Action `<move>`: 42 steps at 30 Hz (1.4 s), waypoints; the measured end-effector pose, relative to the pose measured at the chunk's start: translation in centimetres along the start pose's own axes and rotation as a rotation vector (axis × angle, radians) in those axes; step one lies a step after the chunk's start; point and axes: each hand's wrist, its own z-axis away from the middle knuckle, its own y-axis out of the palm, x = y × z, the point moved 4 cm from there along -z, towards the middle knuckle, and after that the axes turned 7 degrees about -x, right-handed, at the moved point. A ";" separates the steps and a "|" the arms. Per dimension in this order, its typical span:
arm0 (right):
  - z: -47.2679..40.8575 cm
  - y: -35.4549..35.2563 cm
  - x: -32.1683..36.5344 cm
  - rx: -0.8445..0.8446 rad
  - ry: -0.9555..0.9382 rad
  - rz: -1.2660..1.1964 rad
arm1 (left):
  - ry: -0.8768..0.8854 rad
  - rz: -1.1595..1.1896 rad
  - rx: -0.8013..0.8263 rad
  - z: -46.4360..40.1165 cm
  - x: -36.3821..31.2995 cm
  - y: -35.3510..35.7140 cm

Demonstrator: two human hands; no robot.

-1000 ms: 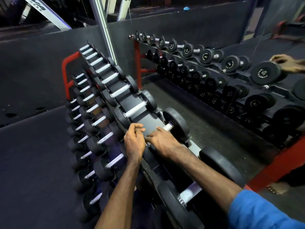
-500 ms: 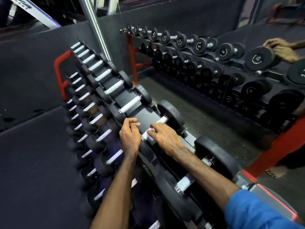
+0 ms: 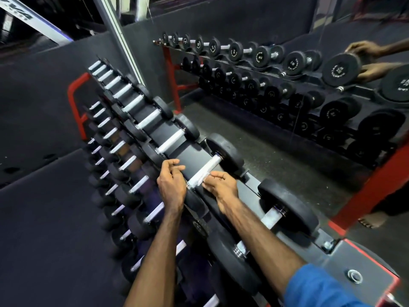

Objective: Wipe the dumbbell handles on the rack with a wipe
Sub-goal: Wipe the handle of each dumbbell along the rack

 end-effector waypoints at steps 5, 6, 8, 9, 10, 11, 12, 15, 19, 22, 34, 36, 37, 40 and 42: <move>-0.2 -0.2 1.0 -0.073 0.045 -0.135 | -0.013 0.017 0.009 0.1 -0.3 0.0; -0.5 -0.2 1.1 -0.107 0.037 -0.173 | -0.015 0.017 0.006 0.1 -0.4 0.0; 0.0 0.3 0.3 -0.132 0.033 -0.117 | -0.013 0.022 0.002 0.1 -0.4 -0.1; 0.5 0.6 -0.4 -0.106 0.043 -0.040 | -0.014 0.025 0.001 0.0 -0.3 -0.1; 0.9 0.9 -1.1 -0.075 0.053 0.013 | -0.017 0.026 0.003 0.0 -0.3 -0.1; 1.2 1.1 -1.2 -0.060 0.057 0.021 | -0.015 0.025 0.003 0.0 -0.3 -0.1; 1.0 1.1 -1.0 -0.062 0.058 -0.009 | -0.010 0.023 0.001 0.1 -0.4 -0.2; -0.7 1.0 0.9 -0.110 0.079 -0.185 | -0.012 0.022 -0.009 0.3 -0.7 -0.2; 0.3 1.5 0.0 -0.027 0.102 -0.069 | -0.022 0.026 -0.004 0.1 -0.5 0.0; -0.1 0.9 0.0 -0.019 0.128 -0.062 | -0.026 0.028 0.002 0.1 -0.5 -0.1; -0.1 -0.1 2.2 -0.085 0.075 -0.188 | -0.010 0.030 0.035 0.1 -0.5 0.0; 0.0 0.4 2.0 -0.108 0.062 -0.168 | -0.007 0.022 0.031 0.1 -0.5 -0.1; 0.6 0.8 1.4 -0.080 0.064 -0.104 | -0.006 0.021 0.030 0.1 -0.5 -0.1; 1.1 1.2 -0.8 -0.004 0.140 -0.013 | -0.007 0.014 0.040 0.0 -0.5 -0.2; -0.6 1.2 0.0 -0.048 0.170 -0.083 | -0.017 0.010 0.041 0.1 -0.5 -0.1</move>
